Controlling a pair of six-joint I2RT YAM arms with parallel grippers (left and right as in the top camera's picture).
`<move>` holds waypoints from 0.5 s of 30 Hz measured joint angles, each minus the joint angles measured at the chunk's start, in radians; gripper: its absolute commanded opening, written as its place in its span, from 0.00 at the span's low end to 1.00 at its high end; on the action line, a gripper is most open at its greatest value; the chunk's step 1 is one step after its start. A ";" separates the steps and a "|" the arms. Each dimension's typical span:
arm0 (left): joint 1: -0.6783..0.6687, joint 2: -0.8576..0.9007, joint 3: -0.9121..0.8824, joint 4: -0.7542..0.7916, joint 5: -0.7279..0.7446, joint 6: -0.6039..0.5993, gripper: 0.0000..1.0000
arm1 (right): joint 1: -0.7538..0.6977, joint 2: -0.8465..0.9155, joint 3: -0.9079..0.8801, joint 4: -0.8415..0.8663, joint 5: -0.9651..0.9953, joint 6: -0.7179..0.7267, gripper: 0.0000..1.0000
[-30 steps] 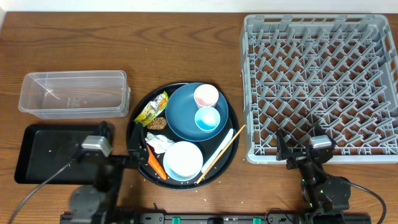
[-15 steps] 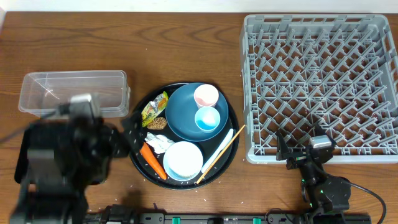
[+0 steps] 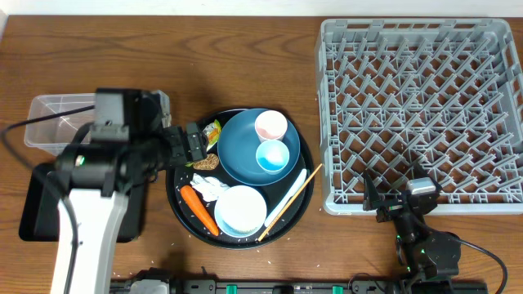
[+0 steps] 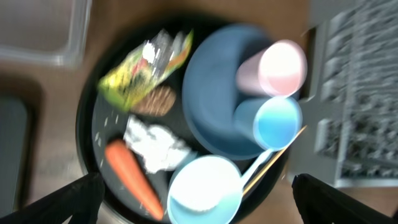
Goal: Sort waste into correct bins and load items into the dishwasher rack
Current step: 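Move the left gripper over the yellow snack wrapper on the round tray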
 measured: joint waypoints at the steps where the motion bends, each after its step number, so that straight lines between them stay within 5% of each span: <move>1: 0.000 0.024 0.000 -0.007 -0.005 -0.002 0.91 | 0.000 0.000 0.000 0.000 0.000 0.000 0.99; 10: -0.038 0.180 -0.010 -0.068 -0.143 -0.006 0.66 | 0.000 0.000 0.000 0.000 0.000 0.000 0.99; 15: -0.066 0.243 -0.011 -0.070 -0.237 -0.004 0.63 | 0.000 0.000 0.000 0.000 0.000 0.000 0.99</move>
